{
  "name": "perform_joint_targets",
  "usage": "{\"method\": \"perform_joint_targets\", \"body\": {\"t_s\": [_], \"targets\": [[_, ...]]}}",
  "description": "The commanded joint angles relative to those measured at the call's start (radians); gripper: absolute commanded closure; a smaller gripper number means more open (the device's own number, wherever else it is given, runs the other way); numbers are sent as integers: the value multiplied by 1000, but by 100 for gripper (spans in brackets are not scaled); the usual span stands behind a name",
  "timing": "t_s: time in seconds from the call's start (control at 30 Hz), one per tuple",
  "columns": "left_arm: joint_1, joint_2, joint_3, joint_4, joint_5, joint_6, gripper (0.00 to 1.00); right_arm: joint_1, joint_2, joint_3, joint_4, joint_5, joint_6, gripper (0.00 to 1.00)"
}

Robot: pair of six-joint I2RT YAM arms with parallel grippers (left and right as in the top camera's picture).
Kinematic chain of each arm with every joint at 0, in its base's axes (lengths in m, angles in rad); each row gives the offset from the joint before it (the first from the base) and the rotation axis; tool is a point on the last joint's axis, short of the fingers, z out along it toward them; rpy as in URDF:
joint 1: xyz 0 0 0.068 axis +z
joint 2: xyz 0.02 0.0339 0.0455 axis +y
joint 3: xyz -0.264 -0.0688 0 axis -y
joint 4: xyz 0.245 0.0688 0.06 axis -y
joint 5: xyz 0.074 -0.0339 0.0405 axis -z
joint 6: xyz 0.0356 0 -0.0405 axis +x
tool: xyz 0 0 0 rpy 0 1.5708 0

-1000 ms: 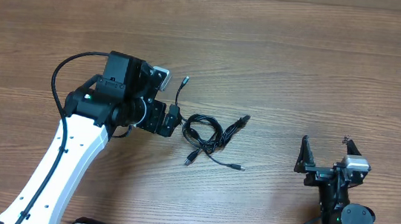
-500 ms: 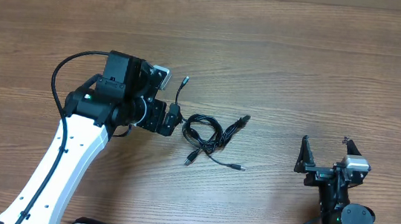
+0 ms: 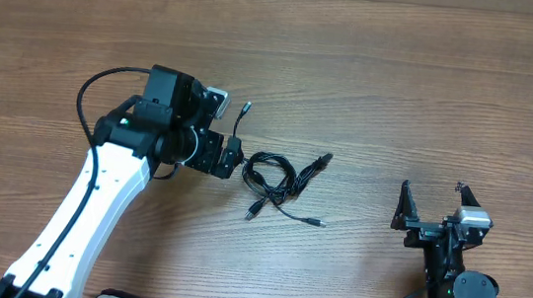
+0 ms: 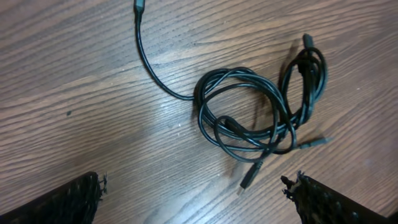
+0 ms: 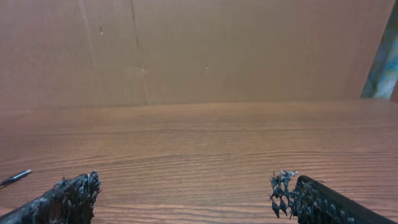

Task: Untangle cables
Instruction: 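Lower the left gripper and grasp the black cable bundle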

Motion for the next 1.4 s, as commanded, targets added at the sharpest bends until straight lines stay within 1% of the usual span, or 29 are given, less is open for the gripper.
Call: {"method": "perform_joint_targets", "body": {"t_s": [0.0, 0.17, 0.37, 0.5, 0.67, 0.77, 0.87, 1.0, 1.03, 1.1, 1.13, 1.27, 1.3, 1.37], "targets": [[-4, 49, 18, 15, 0, 15, 0, -3, -11, -11, 5, -6, -5, 0], [-30, 115, 18, 40, 2, 16, 1, -3, -11, -11, 5, -6, -5, 0], [-113, 205, 18, 89, 1, 15, 0, -3, -11, -11, 5, -6, -5, 0], [-166, 274, 18, 146, -12, -24, 1, -3, -11, -11, 5, -6, -5, 0], [-185, 350, 18, 185, -95, -121, 0, -3, -11, -11, 5, -6, -5, 0], [-185, 381, 18, 195, -101, -126, 1, -3, -11, -11, 5, -6, -5, 0], [-185, 415, 18, 196, -136, -162, 1, -3, -11, -11, 5, -6, -5, 0], [-186, 454, 18, 196, -137, -165, 0, -3, -11, -11, 5, -6, -5, 0], [-186, 464, 18, 196, -137, -165, 3, -3, -11, -11, 5, -6, -5, 0], [-186, 478, 18, 195, -135, -164, 16, -3, -11, -11, 5, -6, -5, 0], [-186, 480, 18, 195, -135, -164, 25, -3, -11, -11, 5, -6, -5, 0], [-186, 480, 18, 197, -117, -179, 91, -3, -11, -11, 5, -6, -5, 0], [-186, 480, 18, 200, -107, -188, 96, -3, -11, -11, 5, -6, -5, 0], [-186, 480, 19, 200, -87, -191, 96, -3, -11, -11, 5, -6, -5, 0]]}}
